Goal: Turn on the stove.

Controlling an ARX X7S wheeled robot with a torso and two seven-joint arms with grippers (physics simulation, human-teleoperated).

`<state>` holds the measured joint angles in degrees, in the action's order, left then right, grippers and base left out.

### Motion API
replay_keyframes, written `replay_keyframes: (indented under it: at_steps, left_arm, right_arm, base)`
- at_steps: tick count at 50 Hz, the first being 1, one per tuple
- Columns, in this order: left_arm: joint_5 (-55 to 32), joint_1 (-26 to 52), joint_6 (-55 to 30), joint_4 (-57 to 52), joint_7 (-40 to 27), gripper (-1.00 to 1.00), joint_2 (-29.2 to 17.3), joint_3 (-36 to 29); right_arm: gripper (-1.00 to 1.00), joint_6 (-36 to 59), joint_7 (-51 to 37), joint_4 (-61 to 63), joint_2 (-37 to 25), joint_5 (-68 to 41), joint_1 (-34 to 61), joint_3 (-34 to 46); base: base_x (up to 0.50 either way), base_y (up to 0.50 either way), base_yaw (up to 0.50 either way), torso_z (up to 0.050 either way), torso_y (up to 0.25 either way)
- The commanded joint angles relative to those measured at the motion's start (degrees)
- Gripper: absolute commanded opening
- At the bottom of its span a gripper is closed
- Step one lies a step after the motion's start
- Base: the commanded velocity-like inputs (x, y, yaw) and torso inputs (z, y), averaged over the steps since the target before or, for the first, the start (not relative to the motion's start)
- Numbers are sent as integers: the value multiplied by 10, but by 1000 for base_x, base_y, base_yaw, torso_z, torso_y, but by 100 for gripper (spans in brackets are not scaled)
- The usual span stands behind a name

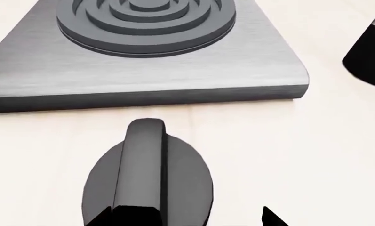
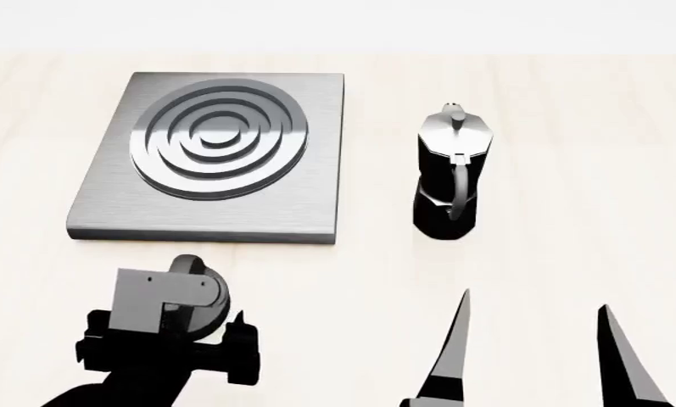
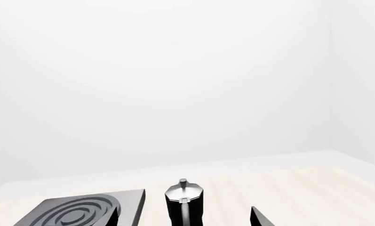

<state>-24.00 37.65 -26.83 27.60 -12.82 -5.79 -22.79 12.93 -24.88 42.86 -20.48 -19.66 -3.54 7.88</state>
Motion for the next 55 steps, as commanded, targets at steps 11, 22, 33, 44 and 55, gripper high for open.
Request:
replay_keyframes:
  at_steps: [11,22,33,44,55]
  left_arm:
    - [-13,3,-20,-19,4,100,13,2]
    - [-18,-2,-21,-29,2,100,15,-12]
    - [-24,-1,-21,-32,-2,100,17,-23]
    - [-26,19,-23,-22,-6,100,19,-33]
    - [-28,43,-16,11,-6,100,24,-42]
  right_arm:
    - [100,3,12,11,6,11,-5,-5]
    - [100,1,10,10,5,9,-4,-5]
    - [100,1,8,12,2,8,-4,-4]
    - [100,2,5,14,0,5,-3,-4]
    - [100,-1,3,14,-3,0,-5,-8]
  base:
    - [0,0,0,0,0]
    - [0,0,0,0,0]
    - [0,0,0,0,0]
    - [0,0,0,0,0]
    - [0,0,0,0,0]
